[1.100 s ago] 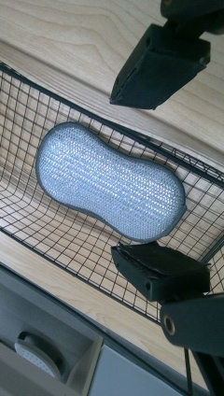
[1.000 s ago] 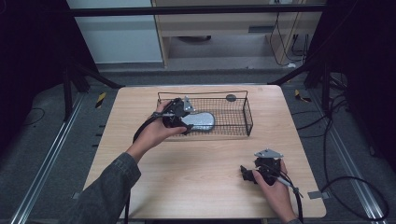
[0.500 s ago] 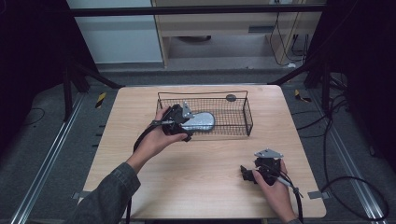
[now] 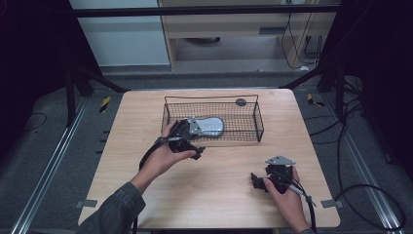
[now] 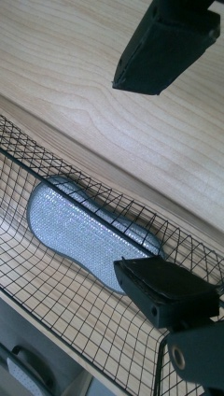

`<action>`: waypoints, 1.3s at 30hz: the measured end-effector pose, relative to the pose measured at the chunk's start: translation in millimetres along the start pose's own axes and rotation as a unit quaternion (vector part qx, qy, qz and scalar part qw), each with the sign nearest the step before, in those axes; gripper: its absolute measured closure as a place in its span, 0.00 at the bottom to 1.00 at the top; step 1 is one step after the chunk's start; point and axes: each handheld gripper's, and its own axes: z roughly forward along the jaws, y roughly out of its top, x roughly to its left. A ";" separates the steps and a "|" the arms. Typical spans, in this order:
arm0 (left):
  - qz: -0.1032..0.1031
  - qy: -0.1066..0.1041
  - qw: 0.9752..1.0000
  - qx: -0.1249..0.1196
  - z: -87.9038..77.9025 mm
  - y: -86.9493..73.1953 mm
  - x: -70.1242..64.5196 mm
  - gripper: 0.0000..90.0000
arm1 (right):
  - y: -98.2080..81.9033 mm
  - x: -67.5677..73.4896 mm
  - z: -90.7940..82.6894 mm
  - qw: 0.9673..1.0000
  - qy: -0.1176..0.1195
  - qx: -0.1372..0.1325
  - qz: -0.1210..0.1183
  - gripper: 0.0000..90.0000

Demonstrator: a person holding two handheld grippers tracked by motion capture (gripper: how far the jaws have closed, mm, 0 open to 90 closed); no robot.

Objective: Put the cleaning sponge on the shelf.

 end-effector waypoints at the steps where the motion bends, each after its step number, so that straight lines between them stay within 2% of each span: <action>1: -0.001 -0.001 1.000 0.002 -0.2 -1.3 -0.9 0.12 | 0.0 0.0 0.0 1.000 0.000 0.000 0.000 0.01; 11: -0.029 -0.005 1.000 -0.007 -2.5 -23.4 -10.4 0.11 | -0.2 0.1 -0.2 1.000 0.000 -0.001 -0.001 0.01; 17: -0.052 0.000 0.999 0.002 -10.3 -51.2 -14.3 0.10 | -0.4 0.5 -0.4 1.000 0.000 0.000 0.000 0.01; 20: -0.075 0.004 0.997 0.004 -14.5 -70.0 -12.4 0.10 | -0.3 0.5 -0.4 1.000 0.000 0.000 0.000 0.01; 23: -0.102 0.012 0.995 0.013 -16.5 -91.2 -4.0 0.10 | -0.4 0.6 -0.5 1.000 0.000 0.000 0.000 0.01; 25: -0.124 0.023 0.992 0.018 -17.2 -104.8 4.9 0.10 | -0.4 0.6 -0.5 1.000 0.001 0.000 0.000 0.01; 27: -0.149 0.026 0.988 0.020 -17.3 -118.0 14.4 0.09 | -0.4 0.6 -0.5 1.000 0.000 0.000 0.000 0.01; 31: -0.185 0.035 0.982 0.034 -12.9 -143.0 30.0 0.09 | -0.4 0.5 -0.5 1.000 0.000 0.000 0.000 0.01; 34: -0.202 0.044 0.977 0.041 -9.6 -156.9 38.9 0.08 | -0.4 0.6 -0.5 1.000 0.001 0.000 0.000 0.01; 37: -0.222 0.044 0.973 0.042 -7.1 -166.6 45.5 0.07 | -0.4 0.5 -0.5 1.000 0.001 0.000 0.000 0.01; 39: -0.227 0.046 0.972 0.046 -4.5 -171.3 47.6 0.07 | -0.4 0.6 -0.5 1.000 0.001 0.000 0.000 0.01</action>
